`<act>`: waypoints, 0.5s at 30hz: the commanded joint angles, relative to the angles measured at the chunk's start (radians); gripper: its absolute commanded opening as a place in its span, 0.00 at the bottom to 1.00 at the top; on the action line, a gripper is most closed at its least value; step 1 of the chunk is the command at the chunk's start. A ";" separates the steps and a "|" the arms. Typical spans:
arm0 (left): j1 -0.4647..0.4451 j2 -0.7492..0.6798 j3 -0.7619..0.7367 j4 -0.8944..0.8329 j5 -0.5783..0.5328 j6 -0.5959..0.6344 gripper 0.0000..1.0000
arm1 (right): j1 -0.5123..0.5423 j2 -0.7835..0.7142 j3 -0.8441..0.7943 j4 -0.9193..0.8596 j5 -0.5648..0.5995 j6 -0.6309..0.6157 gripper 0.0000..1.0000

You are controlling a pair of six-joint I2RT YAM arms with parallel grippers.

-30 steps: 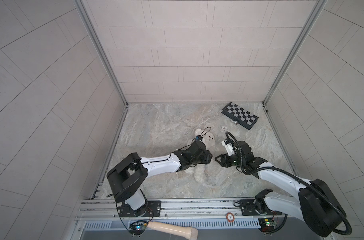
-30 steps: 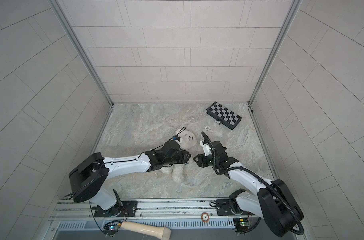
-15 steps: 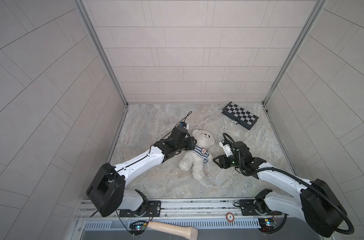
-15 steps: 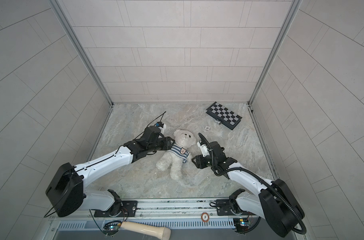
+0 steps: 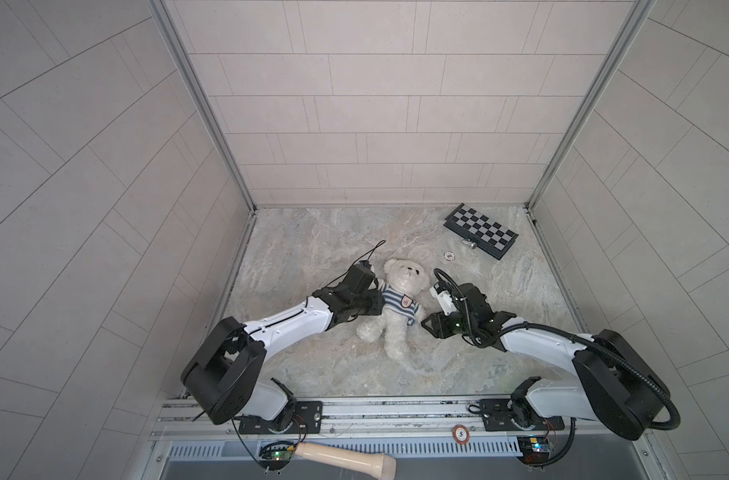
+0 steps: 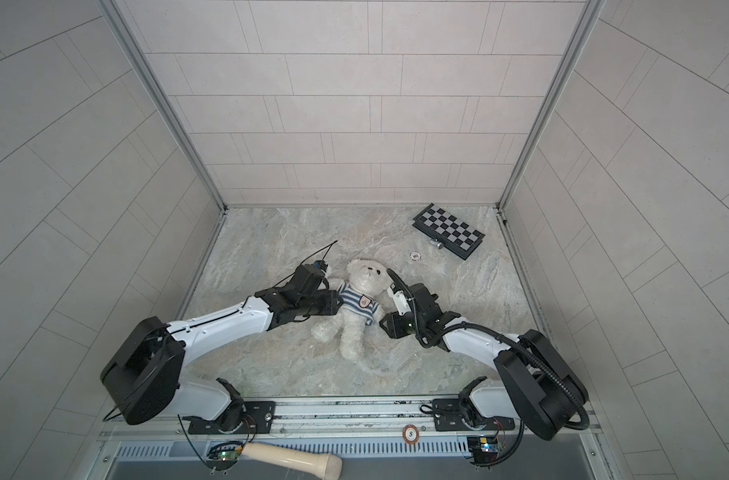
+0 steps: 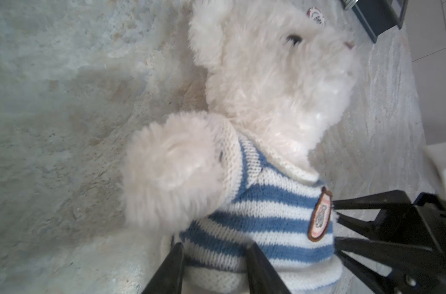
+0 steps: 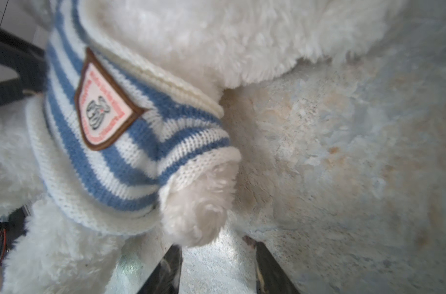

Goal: Dress the teddy bear

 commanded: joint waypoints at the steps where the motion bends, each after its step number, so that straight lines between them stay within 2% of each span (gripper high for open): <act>1: -0.021 -0.043 -0.038 0.025 -0.008 -0.029 0.39 | 0.005 0.030 0.055 0.004 0.019 -0.033 0.43; 6: -0.054 -0.062 -0.076 0.053 -0.018 -0.066 0.35 | 0.003 0.082 0.123 -0.048 0.014 -0.067 0.36; 15: -0.100 -0.080 -0.119 0.093 -0.040 -0.124 0.34 | 0.003 0.107 0.177 -0.068 0.016 -0.080 0.33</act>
